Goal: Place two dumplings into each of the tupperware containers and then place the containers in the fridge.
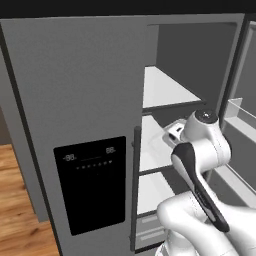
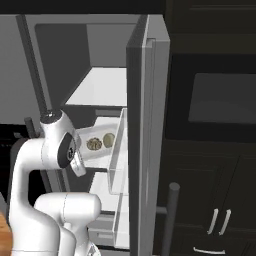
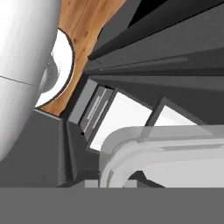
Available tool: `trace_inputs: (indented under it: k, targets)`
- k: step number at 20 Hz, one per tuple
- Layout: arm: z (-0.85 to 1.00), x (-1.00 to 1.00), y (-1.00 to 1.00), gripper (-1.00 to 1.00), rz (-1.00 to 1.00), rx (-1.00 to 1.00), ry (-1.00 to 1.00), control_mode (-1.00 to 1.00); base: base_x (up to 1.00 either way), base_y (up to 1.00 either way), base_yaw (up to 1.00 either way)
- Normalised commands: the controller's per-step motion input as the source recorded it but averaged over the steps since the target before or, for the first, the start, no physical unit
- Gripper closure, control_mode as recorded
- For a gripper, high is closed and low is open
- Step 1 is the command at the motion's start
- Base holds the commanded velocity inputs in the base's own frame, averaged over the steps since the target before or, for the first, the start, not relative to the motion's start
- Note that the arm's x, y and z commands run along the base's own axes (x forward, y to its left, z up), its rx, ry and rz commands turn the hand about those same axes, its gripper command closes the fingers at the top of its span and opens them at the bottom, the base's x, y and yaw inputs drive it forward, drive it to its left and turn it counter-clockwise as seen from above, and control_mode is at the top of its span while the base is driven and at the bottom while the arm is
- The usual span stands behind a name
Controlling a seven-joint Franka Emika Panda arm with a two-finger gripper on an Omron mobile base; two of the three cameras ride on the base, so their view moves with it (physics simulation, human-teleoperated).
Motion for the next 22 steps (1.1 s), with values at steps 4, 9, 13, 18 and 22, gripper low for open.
trace_inputs:
  k: [4,9,13,18,22]
  targets:
    - [-0.32,0.00,-0.28,1.00,0.51,-0.01,0.00,-1.00,0.00,0.00,0.00]
    - [-0.51,0.04,-0.16,1.00,0.35,-0.09,0.00,-1.00,0.00,0.00,0.00]
    - [-0.33,0.49,0.00,1.00,0.11,-0.16,0.00,-1.00,0.00,0.00,0.00]
    - [-0.26,0.83,0.06,1.00,0.00,-0.11,0.00,-1.00,0.00,0.00,0.00]
    - [-0.11,0.99,-0.26,1.00,0.02,0.00,0.00,-1.00,0.00,0.00,0.00]
